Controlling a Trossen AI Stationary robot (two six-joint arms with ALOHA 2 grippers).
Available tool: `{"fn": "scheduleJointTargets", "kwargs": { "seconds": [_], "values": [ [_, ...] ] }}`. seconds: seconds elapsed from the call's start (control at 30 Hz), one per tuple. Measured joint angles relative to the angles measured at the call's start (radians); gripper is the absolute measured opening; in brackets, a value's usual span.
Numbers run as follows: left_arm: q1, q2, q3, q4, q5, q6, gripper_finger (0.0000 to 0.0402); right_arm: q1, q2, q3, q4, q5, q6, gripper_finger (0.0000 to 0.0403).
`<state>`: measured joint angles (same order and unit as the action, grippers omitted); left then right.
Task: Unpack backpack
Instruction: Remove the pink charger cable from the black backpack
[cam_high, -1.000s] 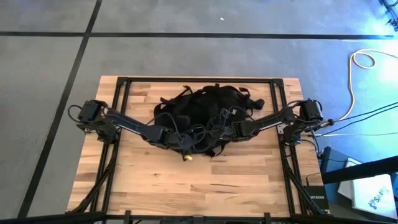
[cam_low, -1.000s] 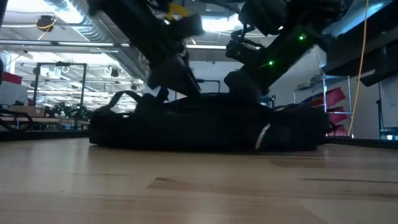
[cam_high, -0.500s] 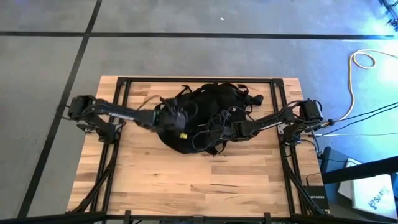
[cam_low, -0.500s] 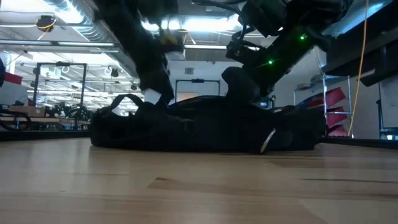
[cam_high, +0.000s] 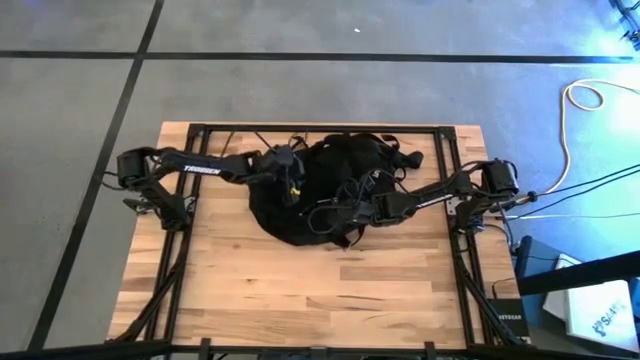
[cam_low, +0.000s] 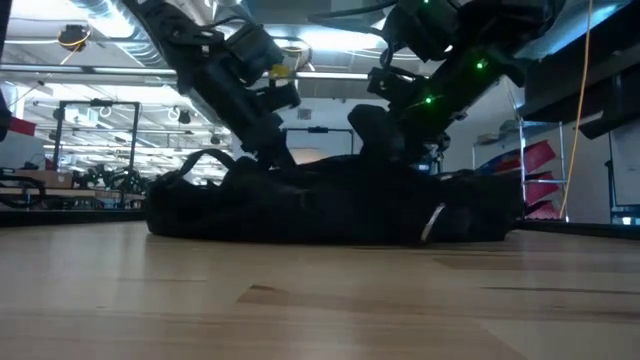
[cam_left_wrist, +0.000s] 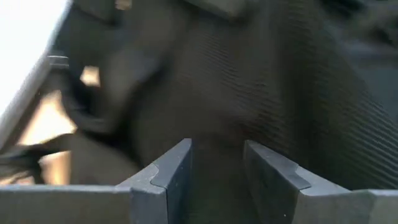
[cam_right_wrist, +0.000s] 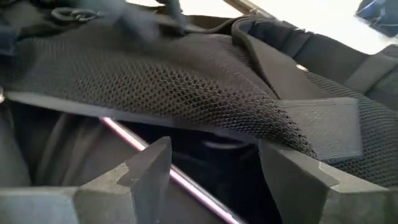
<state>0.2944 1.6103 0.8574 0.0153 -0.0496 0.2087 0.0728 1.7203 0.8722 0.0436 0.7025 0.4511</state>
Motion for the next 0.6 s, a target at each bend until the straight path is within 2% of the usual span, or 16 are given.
{"fn": "scheduleJointTargets", "kwargs": {
  "seconds": [0.27, 0.6],
  "values": [
    [-0.122, 0.135, 0.002, 0.082, 0.017, 0.015, 0.0133, -0.003, 0.001, 0.0, 0.031, 0.029, -0.001, 0.0227],
    [-0.262, 0.136, 0.008, 0.083, 0.041, 0.043, 0.0133, 0.0, 0.001, -0.001, 0.042, 0.002, -0.003, 0.0227]
  ]
}}
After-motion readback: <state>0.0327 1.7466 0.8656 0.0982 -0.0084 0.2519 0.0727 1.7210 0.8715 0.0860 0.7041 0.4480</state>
